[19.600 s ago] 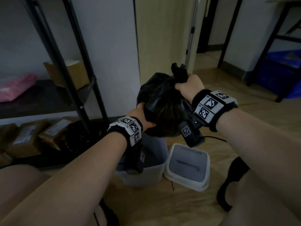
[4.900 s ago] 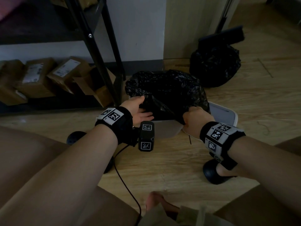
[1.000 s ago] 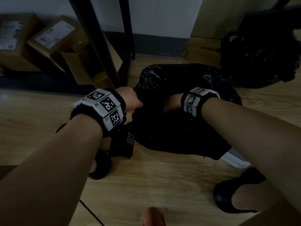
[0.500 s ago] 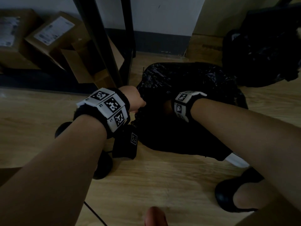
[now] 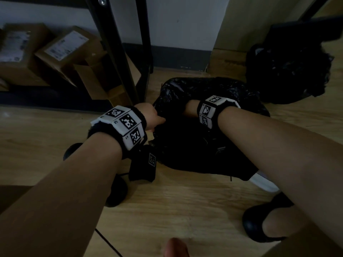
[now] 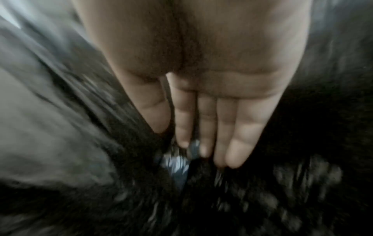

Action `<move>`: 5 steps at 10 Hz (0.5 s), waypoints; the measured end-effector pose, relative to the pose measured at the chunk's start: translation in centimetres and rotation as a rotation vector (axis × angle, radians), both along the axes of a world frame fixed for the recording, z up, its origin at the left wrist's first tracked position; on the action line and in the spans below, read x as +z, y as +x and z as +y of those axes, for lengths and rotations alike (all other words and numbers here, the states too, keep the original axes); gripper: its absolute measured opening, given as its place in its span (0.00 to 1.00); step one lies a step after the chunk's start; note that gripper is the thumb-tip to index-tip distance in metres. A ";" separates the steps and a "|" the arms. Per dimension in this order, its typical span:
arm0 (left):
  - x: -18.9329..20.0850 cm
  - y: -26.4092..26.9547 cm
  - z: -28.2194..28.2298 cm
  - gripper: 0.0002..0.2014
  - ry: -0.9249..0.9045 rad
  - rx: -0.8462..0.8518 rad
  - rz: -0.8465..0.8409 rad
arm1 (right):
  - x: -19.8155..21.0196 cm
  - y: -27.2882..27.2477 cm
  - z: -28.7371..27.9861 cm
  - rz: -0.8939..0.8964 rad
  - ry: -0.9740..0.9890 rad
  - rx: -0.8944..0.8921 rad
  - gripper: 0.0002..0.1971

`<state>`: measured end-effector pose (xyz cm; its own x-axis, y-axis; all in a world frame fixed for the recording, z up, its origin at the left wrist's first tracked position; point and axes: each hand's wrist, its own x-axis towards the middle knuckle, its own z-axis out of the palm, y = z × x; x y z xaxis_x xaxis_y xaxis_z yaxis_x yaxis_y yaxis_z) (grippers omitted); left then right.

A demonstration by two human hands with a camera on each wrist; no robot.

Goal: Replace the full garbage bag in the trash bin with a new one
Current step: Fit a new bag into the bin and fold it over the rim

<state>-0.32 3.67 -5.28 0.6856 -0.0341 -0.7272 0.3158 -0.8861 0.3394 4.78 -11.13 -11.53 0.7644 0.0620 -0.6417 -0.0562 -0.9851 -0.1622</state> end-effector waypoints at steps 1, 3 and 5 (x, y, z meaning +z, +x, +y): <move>1.1 -0.5 0.4 0.21 0.026 0.030 -0.085 | 2.2 -0.5 -1.5 -0.033 0.076 -0.016 0.20; 3.0 -2.5 -0.2 0.35 0.120 0.059 -0.436 | 6.6 -3.3 -4.0 -0.116 0.136 -0.060 0.19; 3.5 -5.8 -2.4 0.24 0.101 -0.045 -0.415 | 10.5 -7.1 -5.8 -0.066 0.094 -0.034 0.07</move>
<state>-6.17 1.30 -1.74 0.9202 -0.0130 -0.3911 0.1314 -0.9311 0.3401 -2.30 -16.98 -1.04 0.8076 0.0933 -0.5822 -0.0751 -0.9631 -0.2586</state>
